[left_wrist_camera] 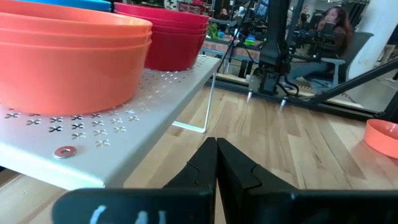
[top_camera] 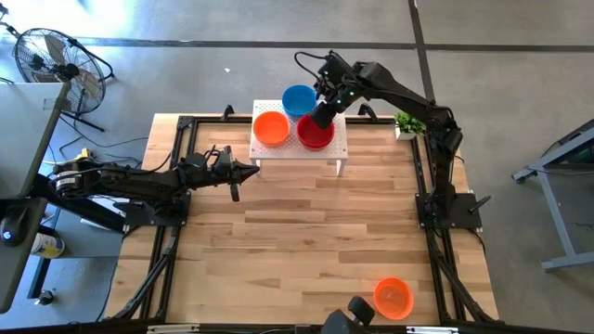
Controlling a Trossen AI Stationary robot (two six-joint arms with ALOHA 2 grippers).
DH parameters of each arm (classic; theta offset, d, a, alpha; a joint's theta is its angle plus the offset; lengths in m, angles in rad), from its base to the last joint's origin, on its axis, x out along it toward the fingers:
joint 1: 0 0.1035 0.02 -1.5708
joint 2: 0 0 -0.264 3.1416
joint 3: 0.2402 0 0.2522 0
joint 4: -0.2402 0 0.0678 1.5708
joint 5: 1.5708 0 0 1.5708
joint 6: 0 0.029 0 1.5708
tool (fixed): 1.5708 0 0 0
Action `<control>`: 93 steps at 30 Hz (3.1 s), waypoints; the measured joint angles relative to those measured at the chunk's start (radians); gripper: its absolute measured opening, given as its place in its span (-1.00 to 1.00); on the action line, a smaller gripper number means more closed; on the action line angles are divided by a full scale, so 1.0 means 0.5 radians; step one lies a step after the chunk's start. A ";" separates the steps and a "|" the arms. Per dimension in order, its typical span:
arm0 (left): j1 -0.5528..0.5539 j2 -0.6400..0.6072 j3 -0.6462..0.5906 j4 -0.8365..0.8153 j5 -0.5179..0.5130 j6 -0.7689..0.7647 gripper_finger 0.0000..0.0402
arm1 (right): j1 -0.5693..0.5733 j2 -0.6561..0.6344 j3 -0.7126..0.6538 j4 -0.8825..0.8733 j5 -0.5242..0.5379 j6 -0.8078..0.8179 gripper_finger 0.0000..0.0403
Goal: Pick & Place Mini bowls
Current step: Stack the red bowl on the red bowl on the shelf, then stack the orange bowl on the orange bowl on the shelf
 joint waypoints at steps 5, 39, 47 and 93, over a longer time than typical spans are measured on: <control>-0.001 0.000 0.000 -0.002 0.006 0.000 -1.00 | 0.002 -0.028 0.000 -0.001 0.000 -0.021 -0.45; -0.001 -0.004 0.000 -0.053 0.049 0.060 -1.00 | 1.349 -1.804 -2.506 1.558 0.734 0.210 -0.99; -0.001 -0.004 0.000 -0.055 0.028 0.059 -1.00 | 2.152 -1.775 -2.386 1.002 0.791 1.163 -0.92; -0.001 -0.003 0.000 -0.083 0.030 -0.006 -1.00 | 2.451 -1.011 -2.392 1.122 0.079 2.050 -0.98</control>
